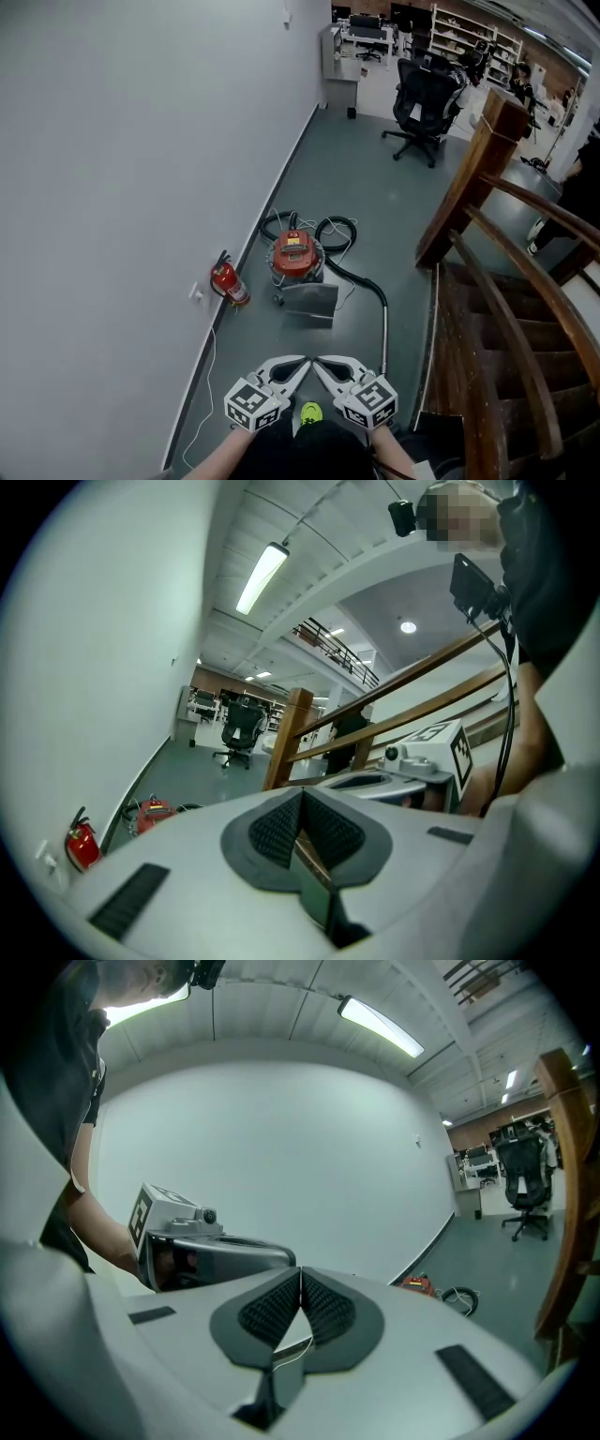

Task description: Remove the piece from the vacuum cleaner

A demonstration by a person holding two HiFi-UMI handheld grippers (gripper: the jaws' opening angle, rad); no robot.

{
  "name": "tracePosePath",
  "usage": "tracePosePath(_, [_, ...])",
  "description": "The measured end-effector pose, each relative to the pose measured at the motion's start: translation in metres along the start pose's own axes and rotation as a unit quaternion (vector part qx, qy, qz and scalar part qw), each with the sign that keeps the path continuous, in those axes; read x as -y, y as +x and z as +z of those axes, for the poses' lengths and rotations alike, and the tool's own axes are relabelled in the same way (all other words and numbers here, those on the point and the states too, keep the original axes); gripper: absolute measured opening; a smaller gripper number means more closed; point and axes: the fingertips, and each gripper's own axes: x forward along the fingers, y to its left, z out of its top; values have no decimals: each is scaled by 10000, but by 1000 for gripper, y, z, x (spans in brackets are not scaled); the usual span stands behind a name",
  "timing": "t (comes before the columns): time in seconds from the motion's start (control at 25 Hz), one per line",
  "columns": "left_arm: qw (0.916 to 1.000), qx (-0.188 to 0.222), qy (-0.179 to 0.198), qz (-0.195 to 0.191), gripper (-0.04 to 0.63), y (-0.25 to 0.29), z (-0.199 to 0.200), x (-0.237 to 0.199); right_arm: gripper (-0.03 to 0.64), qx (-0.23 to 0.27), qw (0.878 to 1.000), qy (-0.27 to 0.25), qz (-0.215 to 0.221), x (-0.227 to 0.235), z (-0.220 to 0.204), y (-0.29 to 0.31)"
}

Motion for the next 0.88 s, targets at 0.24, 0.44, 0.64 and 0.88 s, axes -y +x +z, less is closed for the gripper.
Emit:
tracePosePath(0.24, [10000, -12, -28, -7, 8, 6, 3, -17, 14, -74, 10000, -29, 0, 11, 4, 15])
tracePosePath(0.44, [9999, 49, -30, -90, 8, 14, 11, -32, 15, -112, 9999, -69, -86, 24, 13, 27])
tracePosePath(0.64, [9998, 62, 7, -174, 8, 22, 23, -56, 15, -198, 9996, -128, -144, 39, 27, 46])
tracePosePath(0.88, [9993, 29, 11, -364, 8, 32, 32, -85, 14, -279, 9992, -115, -265, 58, 37, 70])
